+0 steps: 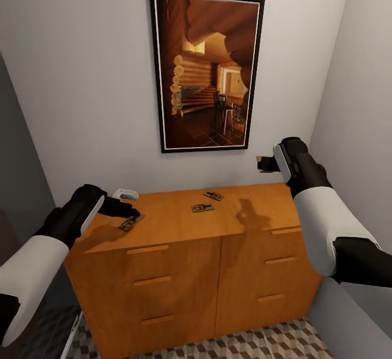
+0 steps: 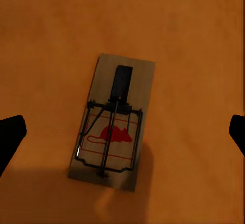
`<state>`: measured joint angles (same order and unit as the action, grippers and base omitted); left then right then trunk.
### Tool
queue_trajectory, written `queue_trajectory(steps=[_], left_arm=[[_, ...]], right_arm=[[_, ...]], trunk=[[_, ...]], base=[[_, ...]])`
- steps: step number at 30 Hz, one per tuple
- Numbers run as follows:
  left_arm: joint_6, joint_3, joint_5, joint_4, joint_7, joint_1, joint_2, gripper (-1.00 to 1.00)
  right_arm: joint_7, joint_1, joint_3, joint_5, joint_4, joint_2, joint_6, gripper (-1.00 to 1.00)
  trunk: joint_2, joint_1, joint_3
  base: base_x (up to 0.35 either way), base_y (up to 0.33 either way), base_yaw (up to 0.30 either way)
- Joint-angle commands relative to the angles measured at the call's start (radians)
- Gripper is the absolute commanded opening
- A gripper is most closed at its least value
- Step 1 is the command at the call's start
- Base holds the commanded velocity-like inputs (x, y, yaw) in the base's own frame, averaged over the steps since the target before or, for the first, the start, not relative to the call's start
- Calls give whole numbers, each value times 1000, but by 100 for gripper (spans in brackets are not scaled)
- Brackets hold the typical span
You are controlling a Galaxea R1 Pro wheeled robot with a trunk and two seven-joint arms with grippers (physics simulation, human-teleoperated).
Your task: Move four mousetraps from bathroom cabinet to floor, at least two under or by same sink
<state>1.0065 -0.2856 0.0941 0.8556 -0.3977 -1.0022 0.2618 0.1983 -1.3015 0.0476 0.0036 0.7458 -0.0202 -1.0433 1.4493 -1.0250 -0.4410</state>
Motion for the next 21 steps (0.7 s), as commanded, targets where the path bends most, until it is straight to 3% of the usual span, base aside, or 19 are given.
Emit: queue_trajectory(steps=[1, 8, 21], left_arm=[[5, -4, 10, 2, 5, -1, 2, 100], [7, -4, 9, 3, 4, -1, 5, 100], [0, -6, 10, -7, -1, -1, 9, 100]], right_arm=[[3, -1, 1, -2, 1, 0, -4, -100], [4, -1, 0, 3, 1, 0, -4, -100], [6, -1, 0, 4, 1, -1, -4, -100]], trunk=[[1, 0, -1], [1, 0, -1], [1, 0, -1]], base=[[0, 0, -69], [0, 0, -121], [0, 0, -10]])
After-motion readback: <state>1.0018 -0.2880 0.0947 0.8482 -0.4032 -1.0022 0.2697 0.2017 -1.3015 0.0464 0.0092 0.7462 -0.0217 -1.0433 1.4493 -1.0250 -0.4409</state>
